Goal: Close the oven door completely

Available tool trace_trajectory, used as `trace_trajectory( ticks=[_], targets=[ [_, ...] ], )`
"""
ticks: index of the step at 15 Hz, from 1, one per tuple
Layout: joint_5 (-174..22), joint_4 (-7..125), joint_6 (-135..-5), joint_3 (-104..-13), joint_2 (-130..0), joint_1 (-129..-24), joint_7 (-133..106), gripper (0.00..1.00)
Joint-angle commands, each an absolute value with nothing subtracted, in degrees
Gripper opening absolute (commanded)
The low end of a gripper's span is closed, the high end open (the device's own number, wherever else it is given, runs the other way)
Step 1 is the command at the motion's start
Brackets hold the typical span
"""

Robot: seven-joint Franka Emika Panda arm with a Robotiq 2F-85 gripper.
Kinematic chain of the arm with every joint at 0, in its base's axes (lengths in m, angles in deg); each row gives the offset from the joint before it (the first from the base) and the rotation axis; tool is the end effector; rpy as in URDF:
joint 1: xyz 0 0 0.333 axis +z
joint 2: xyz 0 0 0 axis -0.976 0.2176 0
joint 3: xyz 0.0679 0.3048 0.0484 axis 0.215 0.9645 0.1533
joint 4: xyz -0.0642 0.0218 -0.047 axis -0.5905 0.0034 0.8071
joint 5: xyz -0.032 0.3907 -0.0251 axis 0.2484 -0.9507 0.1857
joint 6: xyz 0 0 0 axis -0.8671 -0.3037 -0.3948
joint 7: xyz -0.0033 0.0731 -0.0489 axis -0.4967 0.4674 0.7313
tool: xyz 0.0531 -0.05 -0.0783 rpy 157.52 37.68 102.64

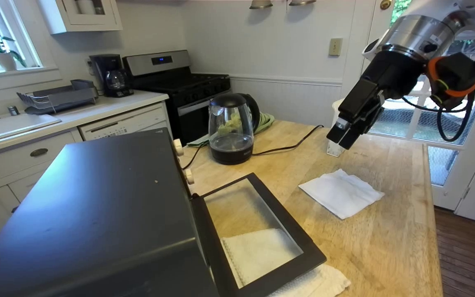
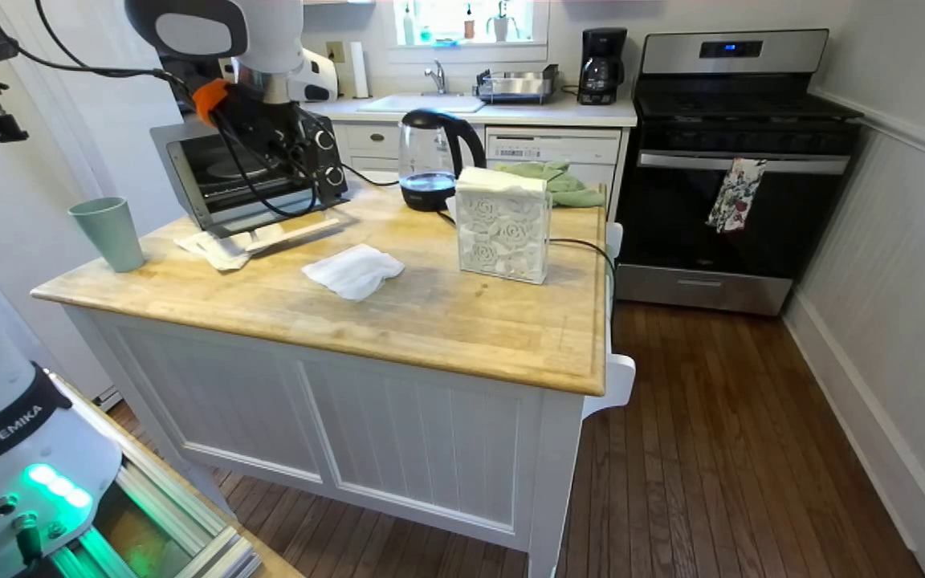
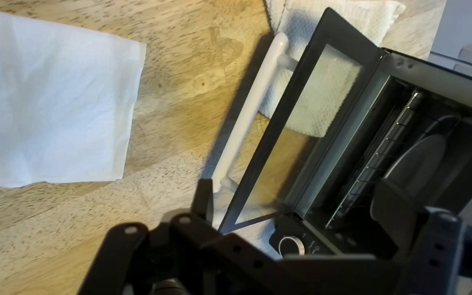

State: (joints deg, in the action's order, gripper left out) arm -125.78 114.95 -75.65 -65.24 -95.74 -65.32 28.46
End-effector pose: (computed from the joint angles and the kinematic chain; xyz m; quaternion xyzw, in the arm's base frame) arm 0.4342 0.0148 0.3554 -0.9550 -0.0322 -0.1289 0.2653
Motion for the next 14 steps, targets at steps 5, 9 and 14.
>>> trace_trajectory(
  ticks=[5,9,14],
  targets=[
    [-129.8,109.9,-73.7,-63.9,-88.9,-67.6,34.5,1.0],
    [-133.3,103.8,-71.4,-62.3,-80.8,-69.3,40.1,1.0],
    [-136.0,95.9,-71.5,-57.9,-70.1,-73.0,42.1,0.72]
  ],
)
